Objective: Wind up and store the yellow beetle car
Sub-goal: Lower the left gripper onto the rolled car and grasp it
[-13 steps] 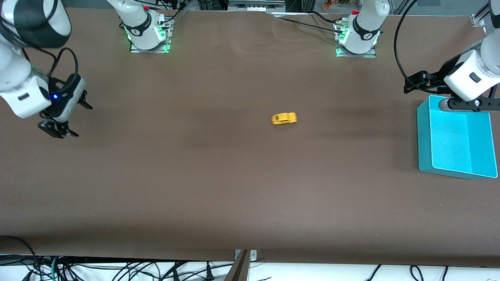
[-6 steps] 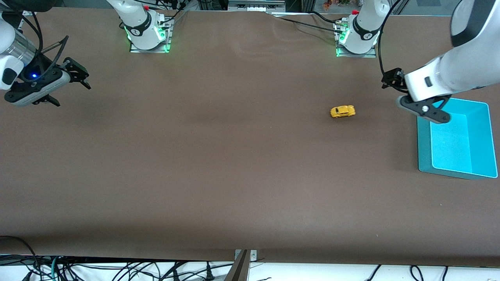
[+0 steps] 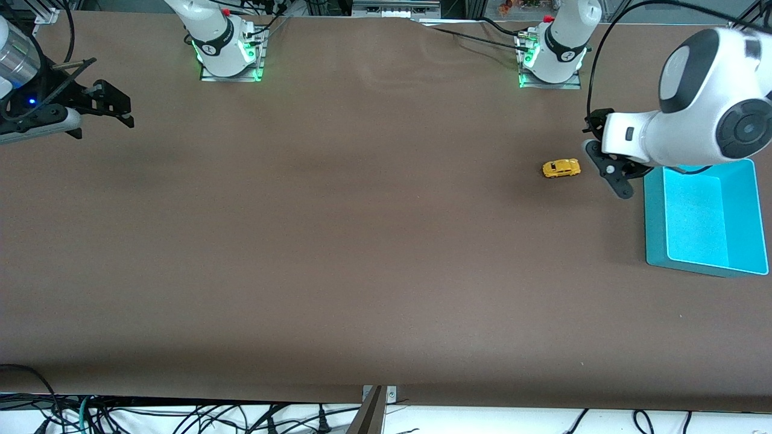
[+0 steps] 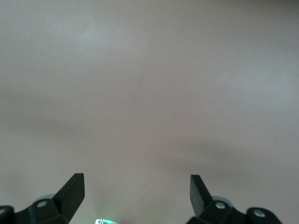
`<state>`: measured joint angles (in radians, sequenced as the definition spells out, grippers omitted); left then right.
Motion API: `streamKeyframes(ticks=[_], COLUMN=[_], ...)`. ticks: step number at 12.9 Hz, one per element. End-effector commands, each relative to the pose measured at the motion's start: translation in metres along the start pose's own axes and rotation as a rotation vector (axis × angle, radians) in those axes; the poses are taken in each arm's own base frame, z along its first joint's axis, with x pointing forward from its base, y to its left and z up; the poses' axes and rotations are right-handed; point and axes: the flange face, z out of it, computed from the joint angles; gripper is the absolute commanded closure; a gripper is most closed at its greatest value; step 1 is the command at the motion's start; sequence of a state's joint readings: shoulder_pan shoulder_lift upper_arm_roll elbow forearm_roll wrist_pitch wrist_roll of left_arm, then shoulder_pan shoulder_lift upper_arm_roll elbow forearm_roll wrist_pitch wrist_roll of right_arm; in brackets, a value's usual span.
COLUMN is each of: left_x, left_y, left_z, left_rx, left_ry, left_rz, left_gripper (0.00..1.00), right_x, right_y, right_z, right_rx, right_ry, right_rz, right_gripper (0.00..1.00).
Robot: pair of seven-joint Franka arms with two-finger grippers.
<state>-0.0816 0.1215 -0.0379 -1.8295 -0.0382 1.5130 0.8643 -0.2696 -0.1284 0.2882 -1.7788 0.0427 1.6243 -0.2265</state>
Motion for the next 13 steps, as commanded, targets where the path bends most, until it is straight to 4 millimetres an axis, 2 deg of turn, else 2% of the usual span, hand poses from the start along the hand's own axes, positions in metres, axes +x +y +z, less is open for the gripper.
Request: streamKeyframes(ticks=[1,3,7,13], left_x=[-0.017,-0.023,-0.049,-0.062], left_y=[0.0,-0.011,-0.025,-0.023], left_z=[0.044,0.064,0.127,0.202], left_rx=[0.031,0.045,0.101,0.171], left_ry=[0.013,0.028,0.073,0.104], left_rz=[0.176,0.252,0.335,0.37], left_gripper=[0.0,0.0,0.0,0.0], right_x=[-0.001,-0.002,-0.001,0.0], right_y=[0.0,0.002,0.001,-0.002], right_z=[-0.009,-0.005,-0.005,-0.006], right_rx=[0.014,0.016,0.016,0.016], right_ry=[-0.001,-0.011,-0.012,-0.009], right_rz=[0.032,0.042,0.054,0.051], right_gripper=[0.0,0.0,0.0,0.0])
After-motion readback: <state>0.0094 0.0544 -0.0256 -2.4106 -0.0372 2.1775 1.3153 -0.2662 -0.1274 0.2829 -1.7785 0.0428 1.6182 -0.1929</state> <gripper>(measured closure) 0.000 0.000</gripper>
